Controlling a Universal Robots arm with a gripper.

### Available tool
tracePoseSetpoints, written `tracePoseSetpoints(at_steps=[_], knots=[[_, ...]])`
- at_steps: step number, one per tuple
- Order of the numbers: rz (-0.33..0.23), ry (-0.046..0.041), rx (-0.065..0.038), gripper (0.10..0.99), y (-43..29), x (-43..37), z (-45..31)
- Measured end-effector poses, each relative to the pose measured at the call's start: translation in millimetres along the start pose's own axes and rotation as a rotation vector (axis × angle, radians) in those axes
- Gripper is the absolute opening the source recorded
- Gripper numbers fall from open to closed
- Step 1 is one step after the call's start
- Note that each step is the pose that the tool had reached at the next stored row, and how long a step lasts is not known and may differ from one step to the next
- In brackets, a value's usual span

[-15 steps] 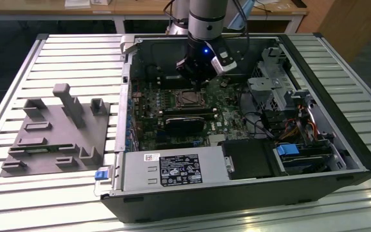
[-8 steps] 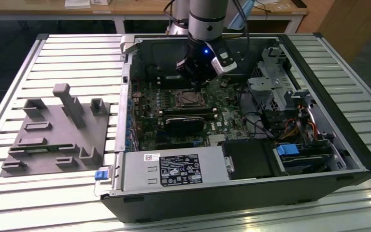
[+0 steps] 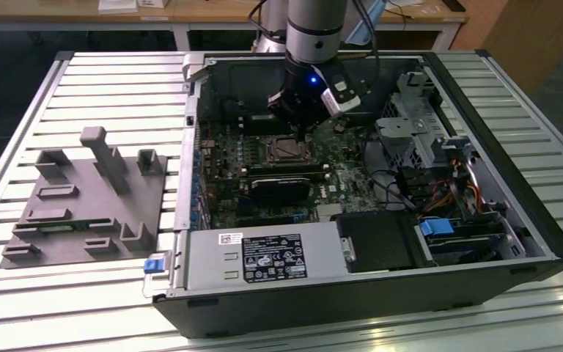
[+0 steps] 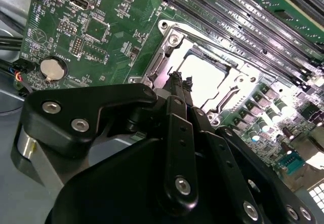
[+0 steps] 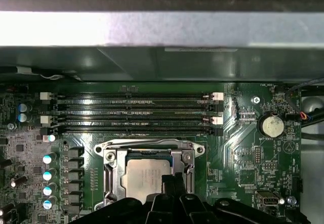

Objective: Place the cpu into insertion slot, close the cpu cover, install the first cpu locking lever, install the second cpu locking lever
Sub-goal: 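Install the second cpu locking lever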

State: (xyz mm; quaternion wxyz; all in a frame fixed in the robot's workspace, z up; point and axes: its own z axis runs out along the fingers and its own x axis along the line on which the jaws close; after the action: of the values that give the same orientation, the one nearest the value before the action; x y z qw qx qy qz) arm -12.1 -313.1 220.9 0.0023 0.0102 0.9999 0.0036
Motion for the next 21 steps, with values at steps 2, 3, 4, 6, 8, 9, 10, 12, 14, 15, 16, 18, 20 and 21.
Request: tracePoseSetpoints(at_steps=[2, 3, 4, 6, 8, 9, 10, 12, 14, 15, 16, 18, 20, 21], knots=[[0.0, 0.0, 0.0, 0.118, 0.0, 0.0, 0.0], [0.0, -0.0001, 0.0, 0.118, 0.0, 0.0, -0.1], [0.0, -0.0001, 0.0, 0.118, -0.1, 0.0, -0.2], [0.0, -0.0001, 0.0, 0.118, 0.0, 0.0, -0.3], [0.0, 0.0002, 0.0, 0.118, -0.1, 0.0, -0.9], [0.0, 0.0001, 0.0, 0.118, -0.1, 0.0, -1.3], [0.0, 0.0, 0.0, 0.118, 0.0, 0.0, -1.5], [0.0, 0.0, 0.0, 0.118, 0.0, 0.0, -3.1], [0.0, 0.0, 0.0, 0.118, 0.0, 0.0, -6.6], [0.0, -0.0001, 0.0, 0.118, 0.0, 0.0, -8.8], [0.0, 0.0, 0.0, 0.118, 0.1, -0.1, -11.2], [0.0, -0.0001, 0.0, 0.118, 0.1, -0.1, -16.5], [0.0, 0.0, 0.0, 0.118, 0.0, -0.1, -18.7], [0.0, -0.0001, 0.0, 0.118, -0.3, -0.1, -18.8]])
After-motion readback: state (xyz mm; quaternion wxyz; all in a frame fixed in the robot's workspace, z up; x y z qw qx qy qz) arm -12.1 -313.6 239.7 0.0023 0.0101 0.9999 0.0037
